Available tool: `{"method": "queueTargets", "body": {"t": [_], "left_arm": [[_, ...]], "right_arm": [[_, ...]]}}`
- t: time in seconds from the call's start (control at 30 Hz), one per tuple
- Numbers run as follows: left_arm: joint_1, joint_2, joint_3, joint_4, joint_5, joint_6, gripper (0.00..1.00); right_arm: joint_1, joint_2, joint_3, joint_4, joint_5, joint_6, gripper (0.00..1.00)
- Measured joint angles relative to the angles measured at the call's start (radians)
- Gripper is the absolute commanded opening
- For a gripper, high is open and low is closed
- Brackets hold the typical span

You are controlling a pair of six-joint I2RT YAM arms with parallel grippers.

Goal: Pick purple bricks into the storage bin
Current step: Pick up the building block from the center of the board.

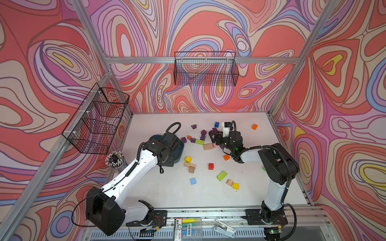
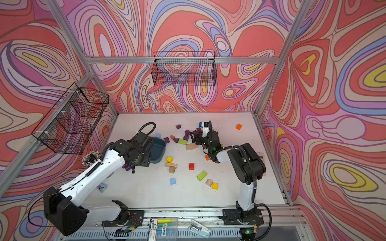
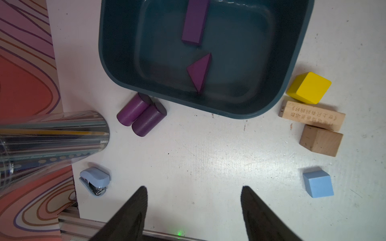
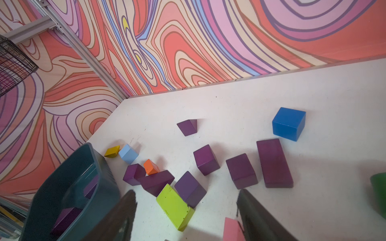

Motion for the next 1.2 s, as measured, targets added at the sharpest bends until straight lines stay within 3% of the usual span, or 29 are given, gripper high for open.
{"method": "queueTargets", "body": {"t": [0.5, 0.77, 1.2], "left_arm": [[0.067, -0.023, -0.144, 0.048, -0.033, -0.244, 0.76], [0.106, -0.059, -0.253, 0.136, -0.06, -0.361, 0.84], [0.244, -0.08, -0.433, 0.367, -0.062, -0.412, 0.83]], "right_arm": [[0.0, 0.0, -0.014, 0.01, 0.0, 0.0, 0.8], [0.0, 0.0, -0.014, 0.014, 0.0, 0.0, 0.8], [-0.007, 0.0, -0.014, 0.037, -0.007, 0.001, 0.8]]}}
